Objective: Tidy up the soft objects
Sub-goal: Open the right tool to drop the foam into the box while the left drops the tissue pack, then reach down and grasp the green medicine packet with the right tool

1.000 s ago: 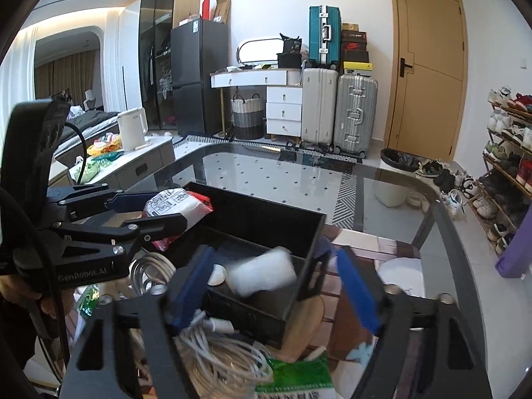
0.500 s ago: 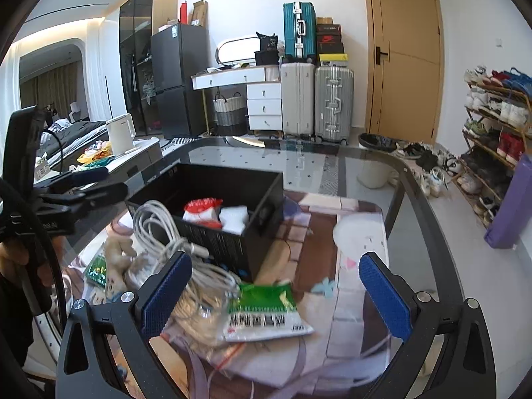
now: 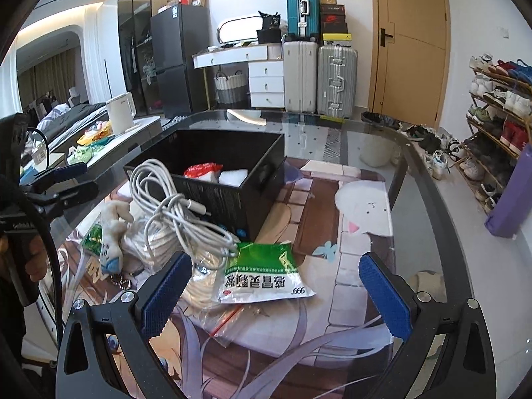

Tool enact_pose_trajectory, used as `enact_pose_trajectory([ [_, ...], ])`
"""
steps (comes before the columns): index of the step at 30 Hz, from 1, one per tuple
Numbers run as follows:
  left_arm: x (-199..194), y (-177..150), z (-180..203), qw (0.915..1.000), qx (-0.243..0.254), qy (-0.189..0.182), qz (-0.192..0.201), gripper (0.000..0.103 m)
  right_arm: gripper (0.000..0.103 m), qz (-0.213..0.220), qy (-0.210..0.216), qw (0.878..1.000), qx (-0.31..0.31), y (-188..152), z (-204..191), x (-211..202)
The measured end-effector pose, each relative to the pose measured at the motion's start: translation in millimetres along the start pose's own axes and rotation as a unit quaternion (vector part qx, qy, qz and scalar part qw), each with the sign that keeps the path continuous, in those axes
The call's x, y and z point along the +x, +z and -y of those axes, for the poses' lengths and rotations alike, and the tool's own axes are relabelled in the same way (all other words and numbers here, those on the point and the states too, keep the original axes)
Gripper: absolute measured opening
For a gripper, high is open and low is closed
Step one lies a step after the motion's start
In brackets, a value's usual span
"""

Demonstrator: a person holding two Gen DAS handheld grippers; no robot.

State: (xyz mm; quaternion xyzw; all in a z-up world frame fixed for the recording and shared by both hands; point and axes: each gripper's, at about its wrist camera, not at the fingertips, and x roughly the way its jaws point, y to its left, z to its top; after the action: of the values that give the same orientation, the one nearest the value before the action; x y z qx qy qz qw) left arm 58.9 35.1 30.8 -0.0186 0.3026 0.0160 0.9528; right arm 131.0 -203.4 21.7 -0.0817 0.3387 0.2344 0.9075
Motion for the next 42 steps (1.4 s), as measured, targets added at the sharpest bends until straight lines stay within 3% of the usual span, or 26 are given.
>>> enact_pose_trajectory([
  [8, 3.6, -15.7, 2.8, 0.9999, 0.007, 0.004, -0.015, 0.103, 0.102, -0.044, -0.009, 0.999, -0.006, -7.4, -0.5, 17.0],
  [26, 9.4, -24.7, 4.0, 0.9988, 0.025, -0.017, -0.040, 0.103, 0.102, -0.095, -0.008, 0.995, 0.018, -5.9, 8.2, 52.3],
  [42, 10.9, -24.5, 3.9, 0.9985, 0.026, -0.022, -0.043, 0.103, 0.102, -0.116, 0.011, 0.993, 0.010, 3.8, 13.9, 70.4],
])
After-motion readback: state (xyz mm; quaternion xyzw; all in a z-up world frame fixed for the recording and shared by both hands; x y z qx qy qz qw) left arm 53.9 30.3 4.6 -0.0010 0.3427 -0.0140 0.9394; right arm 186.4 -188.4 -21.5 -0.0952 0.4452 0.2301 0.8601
